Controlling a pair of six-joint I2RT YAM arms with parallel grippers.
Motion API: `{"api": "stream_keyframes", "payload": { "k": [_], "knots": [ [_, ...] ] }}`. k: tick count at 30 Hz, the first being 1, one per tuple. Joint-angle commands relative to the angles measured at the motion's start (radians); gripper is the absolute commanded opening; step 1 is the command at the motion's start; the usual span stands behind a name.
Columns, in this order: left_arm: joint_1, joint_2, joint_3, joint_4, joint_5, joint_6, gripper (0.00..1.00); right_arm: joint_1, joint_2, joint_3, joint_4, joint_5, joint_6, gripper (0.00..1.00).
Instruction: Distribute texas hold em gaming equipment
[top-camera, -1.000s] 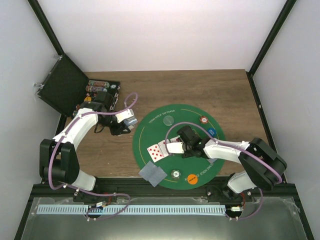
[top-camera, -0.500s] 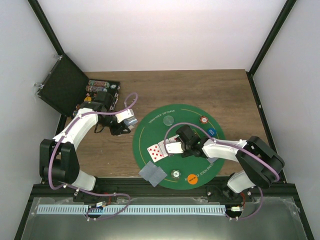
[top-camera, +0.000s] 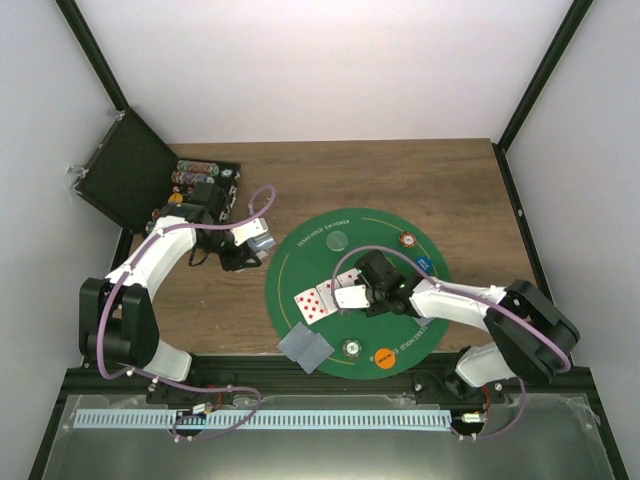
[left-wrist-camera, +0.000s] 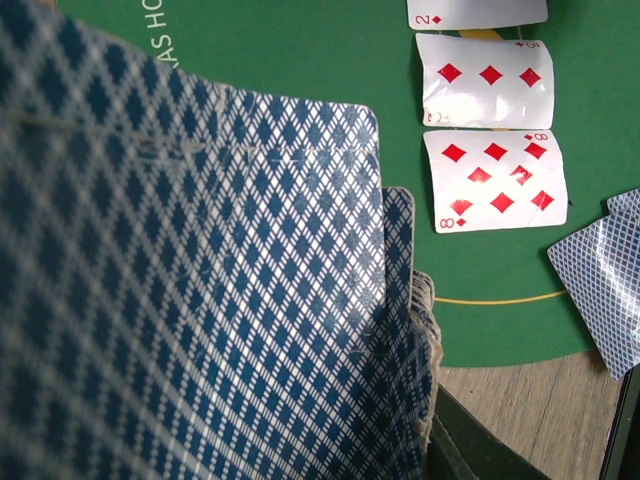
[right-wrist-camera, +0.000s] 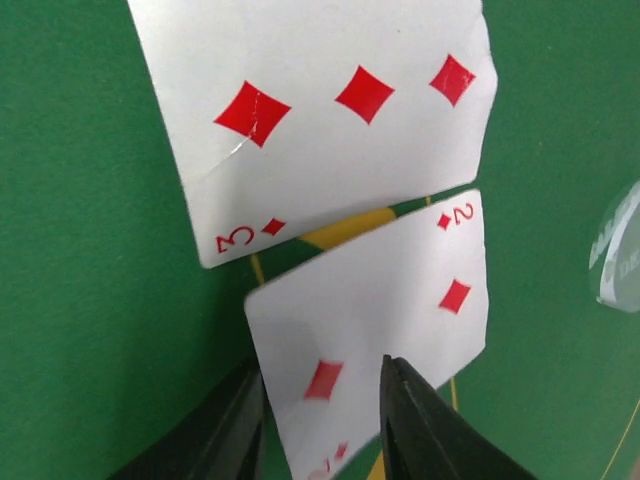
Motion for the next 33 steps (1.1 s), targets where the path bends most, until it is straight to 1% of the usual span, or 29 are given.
{"api": "stream_keyframes", "payload": {
  "k": [1,3,6,8,11,12,14,15,17,19,22,24,26,29,33],
  "knots": [
    [0.003,-0.009,0.005,-0.010,0.028,0.018,0.33,0.012,-0.084,0.008,-0.106,-0.024,0.012,0.36],
    [0.003,-0.006,0.003,-0.009,0.026,0.023,0.34,0.011,-0.124,0.023,-0.108,-0.026,0.036,0.38],
    [0.003,0.002,0.010,-0.013,0.027,0.018,0.34,0.005,-0.201,0.061,-0.088,-0.085,0.107,0.43],
    [0.003,0.004,0.018,-0.017,0.029,0.009,0.34,-0.019,-0.261,0.085,-0.036,-0.151,0.236,0.48],
    [0.000,-0.001,0.030,-0.038,0.042,0.007,0.34,-0.097,-0.332,0.137,0.084,-0.208,0.541,0.59],
    [-0.005,-0.004,0.035,-0.047,0.045,0.007,0.34,-0.141,-0.346,0.161,0.106,-0.259,0.648,0.63],
    [-0.018,-0.012,0.045,-0.064,0.045,0.010,0.34,-0.251,-0.353,0.212,0.121,-0.458,0.851,0.74],
    [-0.026,-0.017,0.050,-0.072,0.043,0.010,0.34,-0.293,-0.341,0.235,0.127,-0.549,0.940,0.77],
    [-0.054,-0.029,0.058,-0.088,0.044,0.008,0.34,-0.338,-0.296,0.280,0.155,-0.708,1.112,0.79],
    [-0.088,-0.041,0.064,-0.111,0.037,0.008,0.35,-0.347,-0.224,0.319,0.199,-0.820,1.243,0.82],
    [-0.144,-0.053,0.079,-0.146,0.024,0.006,0.35,-0.347,-0.142,0.328,0.335,-0.967,1.415,0.83],
    [-0.160,-0.061,0.090,-0.156,0.035,-0.004,0.35,-0.345,-0.086,0.337,0.394,-1.020,1.468,0.83],
    [-0.165,-0.070,0.101,-0.161,0.049,-0.012,0.35,-0.337,-0.036,0.355,0.406,-1.036,1.485,0.82],
    [-0.179,-0.080,0.109,-0.167,0.051,-0.028,0.35,-0.290,0.025,0.389,0.386,-1.037,1.457,0.81],
    [-0.189,-0.085,0.105,-0.175,0.054,-0.031,0.35,-0.214,0.083,0.413,0.406,-1.010,1.424,0.81]
  ]
}}
